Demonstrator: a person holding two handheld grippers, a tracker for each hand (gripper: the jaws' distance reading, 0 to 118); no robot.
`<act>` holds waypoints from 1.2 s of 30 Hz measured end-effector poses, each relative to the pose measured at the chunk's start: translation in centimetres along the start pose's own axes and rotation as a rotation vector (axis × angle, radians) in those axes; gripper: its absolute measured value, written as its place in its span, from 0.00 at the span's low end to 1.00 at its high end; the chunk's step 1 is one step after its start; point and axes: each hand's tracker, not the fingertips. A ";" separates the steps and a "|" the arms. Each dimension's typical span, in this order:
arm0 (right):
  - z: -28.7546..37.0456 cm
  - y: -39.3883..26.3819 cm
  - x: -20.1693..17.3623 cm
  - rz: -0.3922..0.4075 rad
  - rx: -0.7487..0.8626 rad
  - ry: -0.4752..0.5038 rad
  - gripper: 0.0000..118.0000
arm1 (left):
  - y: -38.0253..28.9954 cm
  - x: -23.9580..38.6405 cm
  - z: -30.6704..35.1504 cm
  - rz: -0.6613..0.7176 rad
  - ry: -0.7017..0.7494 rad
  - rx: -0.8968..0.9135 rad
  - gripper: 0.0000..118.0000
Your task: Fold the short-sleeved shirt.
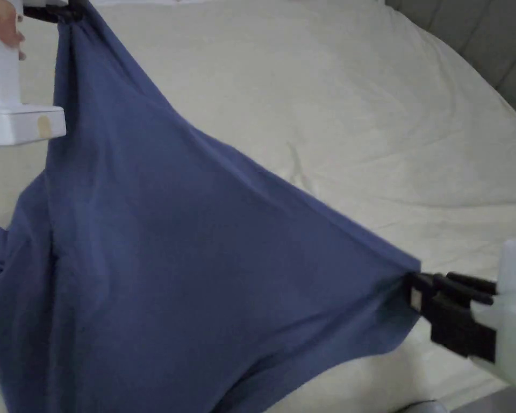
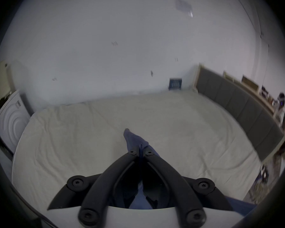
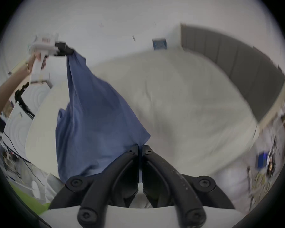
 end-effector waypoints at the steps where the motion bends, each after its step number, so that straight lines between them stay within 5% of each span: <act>1: 1.4 2.0 0.3 0.040 0.055 -0.003 0.05 | 0.9 -1.2 2.5 0.041 0.013 0.048 0.02; 10: 11.6 15.2 -0.5 0.275 0.451 -0.177 0.05 | 5.8 -10.5 23.3 0.120 0.169 0.378 0.02; 17: 17.4 22.6 -2.7 0.260 0.582 -0.100 0.05 | 4.9 -14.1 34.8 0.151 0.230 0.512 0.02; 27: 20.0 29.1 -5.5 0.242 0.640 -0.026 0.05 | 6.0 -15.5 40.0 0.182 0.321 0.594 0.02; 36: 19.1 35.9 -9.1 0.259 0.648 -0.116 0.05 | 11.2 -16.0 37.0 0.177 0.398 0.577 0.02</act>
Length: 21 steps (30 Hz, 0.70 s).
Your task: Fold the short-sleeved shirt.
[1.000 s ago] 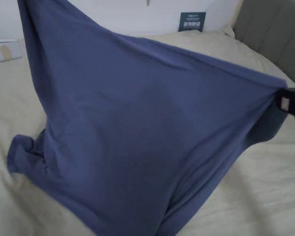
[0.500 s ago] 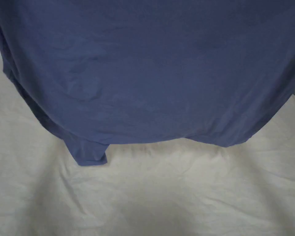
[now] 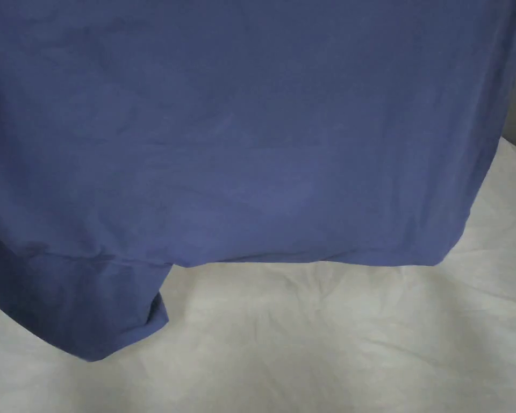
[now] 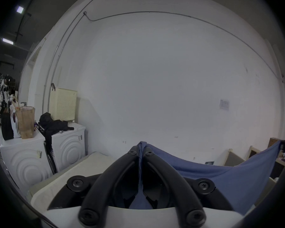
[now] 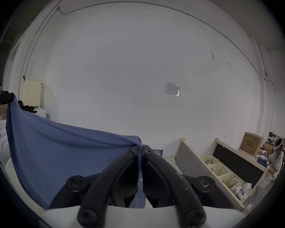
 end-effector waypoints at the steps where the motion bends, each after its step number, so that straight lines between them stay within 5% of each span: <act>1: -0.8 0.5 -0.3 0.006 -0.009 -0.014 0.05 | 0.3 0.6 -0.9 -0.017 0.028 -0.011 0.02; 6: -5.9 3.4 -2.0 0.095 -0.013 -0.128 0.05 | 2.1 4.4 -6.8 -0.063 0.102 -0.010 0.02; 14: -17.6 7.3 -2.2 -0.035 -0.017 -0.212 0.05 | 3.8 9.2 -18.1 -0.145 0.183 0.114 0.02; 21: -26.4 6.5 -3.2 -0.043 -0.025 -0.309 0.05 | 0.3 13.6 -24.8 -0.171 0.179 0.149 0.02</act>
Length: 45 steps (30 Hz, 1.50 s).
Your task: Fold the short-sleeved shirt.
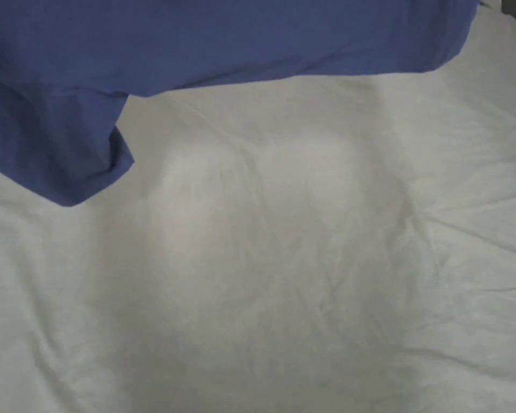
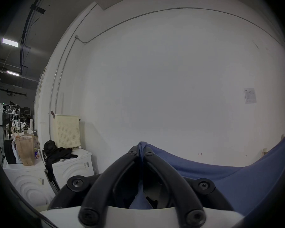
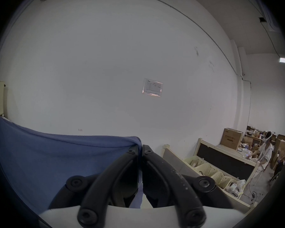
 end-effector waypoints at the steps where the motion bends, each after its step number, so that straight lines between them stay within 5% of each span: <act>1: -1.0 -0.3 -0.3 0.001 -0.011 -0.003 0.05 | -0.8 0.6 -0.5 -0.003 -0.009 -0.008 0.02; 7: -4.8 -5.5 -0.5 -0.035 -0.080 0.022 0.05 | -7.1 1.7 -4.0 -0.029 -0.054 -0.066 0.02; 14: -5.2 -16.8 -0.5 0.033 -0.282 0.100 0.05 | -17.1 0.8 -1.4 0.007 -0.128 -0.293 0.02; 29: 11.1 -44.9 6.9 0.029 -0.653 0.238 0.05 | -34.8 -8.5 22.2 0.086 -0.302 -0.575 0.02; 32: 15.1 -49.0 8.4 0.079 -0.678 0.261 0.05 | -37.3 -9.2 29.2 0.106 -0.301 -0.616 0.02; 39: 22.7 -55.9 11.0 0.044 -0.748 0.289 0.05 | -45.8 -12.4 40.0 0.037 -0.285 -0.738 0.02; 45: 27.5 -59.9 12.2 0.102 -0.797 0.278 0.05 | -48.3 -15.5 46.4 0.140 -0.201 -0.819 0.02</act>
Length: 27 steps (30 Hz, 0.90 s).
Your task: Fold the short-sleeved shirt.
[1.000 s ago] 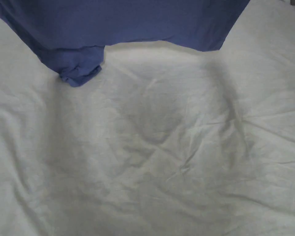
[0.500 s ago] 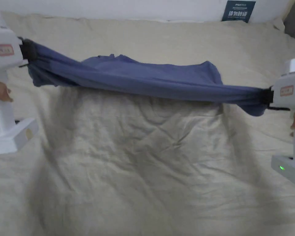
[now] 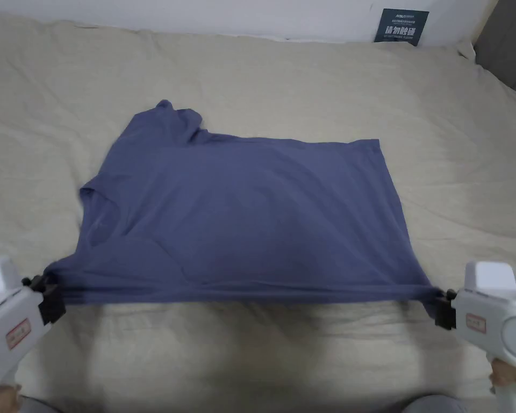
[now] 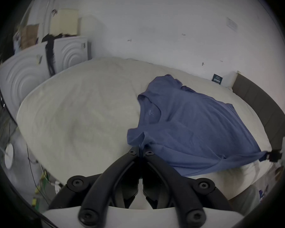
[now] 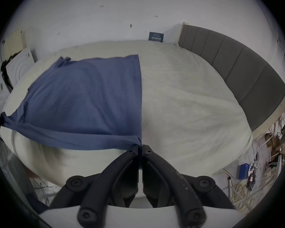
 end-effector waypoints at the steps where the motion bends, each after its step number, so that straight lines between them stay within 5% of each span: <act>1: 0.1 -1.1 0.0 0.013 -0.010 -0.003 0.05 | -0.8 -0.6 0.2 0.017 0.015 -0.018 0.02; 4: -0.1 -3.5 0.4 0.005 -0.044 0.012 0.07 | -2.4 -0.6 0.3 -0.004 0.044 -0.068 0.13; 5: -0.1 -4.1 0.4 -0.002 -0.045 0.016 0.14 | -2.6 -0.7 0.4 -0.013 0.052 -0.071 0.36; 7: -0.1 -4.9 0.7 -0.024 -0.044 0.013 0.49 | -2.6 -0.5 0.5 -0.035 0.110 -0.100 0.81; 8: 0.0 -5.0 0.9 -0.041 -0.047 0.018 0.73 | -2.5 -0.5 0.6 -0.025 0.109 -0.095 0.96; 9: 0.4 -5.1 1.3 -0.075 -0.043 0.034 0.87 | -2.7 -1.4 0.3 -0.010 0.109 -0.079 1.00; 13: 3.7 -4.4 2.8 -0.136 0.103 0.034 1.00 | -0.4 -1.9 2.4 0.031 0.114 0.046 1.00; 19: 11.2 0.2 0.6 -0.021 0.441 0.043 1.00 | 4.4 2.2 6.8 -0.051 0.016 0.348 1.00; 25: 14.1 2.8 -3.0 -0.041 0.684 0.064 1.00 | 5.9 7.1 7.9 -0.190 -0.042 0.514 1.00; 27: 13.8 3.1 -3.9 -0.054 0.688 0.063 1.00 | 5.6 8.1 7.9 -0.209 -0.057 0.515 0.84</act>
